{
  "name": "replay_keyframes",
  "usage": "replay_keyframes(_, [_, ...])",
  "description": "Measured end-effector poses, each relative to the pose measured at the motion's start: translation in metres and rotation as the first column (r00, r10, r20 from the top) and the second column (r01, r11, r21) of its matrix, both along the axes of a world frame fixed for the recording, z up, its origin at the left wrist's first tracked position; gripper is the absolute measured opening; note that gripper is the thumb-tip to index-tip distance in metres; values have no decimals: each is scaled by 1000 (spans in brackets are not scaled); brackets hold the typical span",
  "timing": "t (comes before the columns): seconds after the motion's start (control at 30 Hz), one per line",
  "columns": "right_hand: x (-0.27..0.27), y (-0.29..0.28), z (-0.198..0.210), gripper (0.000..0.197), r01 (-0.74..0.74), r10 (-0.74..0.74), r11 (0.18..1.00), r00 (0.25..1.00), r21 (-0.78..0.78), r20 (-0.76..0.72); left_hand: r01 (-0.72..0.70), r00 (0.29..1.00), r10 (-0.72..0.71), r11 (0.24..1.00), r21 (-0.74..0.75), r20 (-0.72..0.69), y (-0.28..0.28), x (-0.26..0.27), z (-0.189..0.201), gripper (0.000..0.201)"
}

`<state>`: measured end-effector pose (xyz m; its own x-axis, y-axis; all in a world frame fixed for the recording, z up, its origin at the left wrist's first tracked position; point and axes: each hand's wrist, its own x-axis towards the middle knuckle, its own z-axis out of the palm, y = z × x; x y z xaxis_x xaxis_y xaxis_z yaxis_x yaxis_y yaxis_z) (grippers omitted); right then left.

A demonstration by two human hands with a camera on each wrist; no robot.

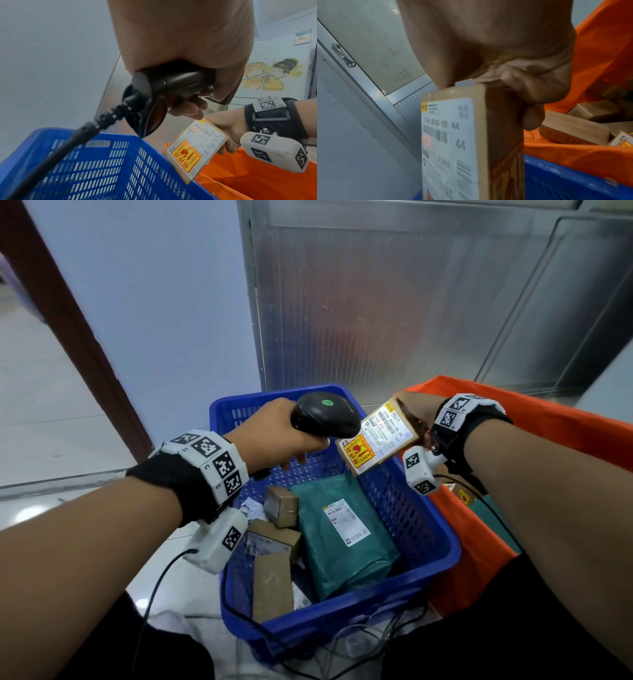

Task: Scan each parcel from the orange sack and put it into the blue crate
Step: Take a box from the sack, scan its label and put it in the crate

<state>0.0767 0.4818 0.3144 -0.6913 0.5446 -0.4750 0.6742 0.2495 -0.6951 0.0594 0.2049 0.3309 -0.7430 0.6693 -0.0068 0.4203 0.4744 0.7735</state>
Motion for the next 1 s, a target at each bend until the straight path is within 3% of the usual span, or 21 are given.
replay_keyframes(0.13, [-5, 9, -8, 27, -105, 106, 974, 994, 200, 10, 9, 1000, -9, 1000, 25, 1, 0, -2, -4, 4])
replay_keyframes(0.23, [-7, 14, -12, 28, -38, 38, 999, 999, 30, 26, 32, 999, -32, 999, 39, 17, 1, -1, -7, 14])
replay_keyframes(0.43, [-18, 41, -31, 51, -57, 53, 997, 996, 52, 74, 57, 998, -59, 997, 55, 27, 4, 1, -4, 33])
replay_keyframes(0.5, [-21, 45, -34, 55, -69, 63, 994, 995, 80, 71, 55, 998, -56, 998, 42, 18, 4, 1, -4, 30])
replay_keyframes(0.6, [-16, 33, -24, 43, -85, 80, 989, 996, 123, 40, 28, 999, -29, 999, 21, 14, 3, 0, -6, 16])
replay_keyframes(0.7, [-13, 22, -23, 46, -109, 105, 980, 994, 165, 33, -24, 999, 24, 1000, 16, -40, 4, -1, -10, 17])
replay_keyframes(0.77, [-13, 9, -25, 58, -223, 195, 901, 974, 373, 113, -86, 994, 89, 995, 46, -70, 4, -3, -12, 17])
replay_keyframes(0.83, [-9, -5, -24, 64, -452, 355, 676, 892, 582, 280, -132, 987, 138, 988, 79, -82, 5, -7, -14, 18])
replay_keyframes(0.9, [-6, -23, -25, 49, -653, 515, 447, 746, 611, 421, -159, 981, 167, 984, 79, -101, 5, -9, -15, 17])
replay_keyframes(0.93, [-5, -33, -24, 49, -694, 554, 391, 702, 605, 447, -168, 979, 175, 983, 73, -106, 6, -10, -15, 17])
replay_keyframes(1.0, [-11, -45, -33, 55, -708, 583, 424, 690, 564, 428, -188, 971, 195, 980, 61, -136, 7, -12, -18, 16])
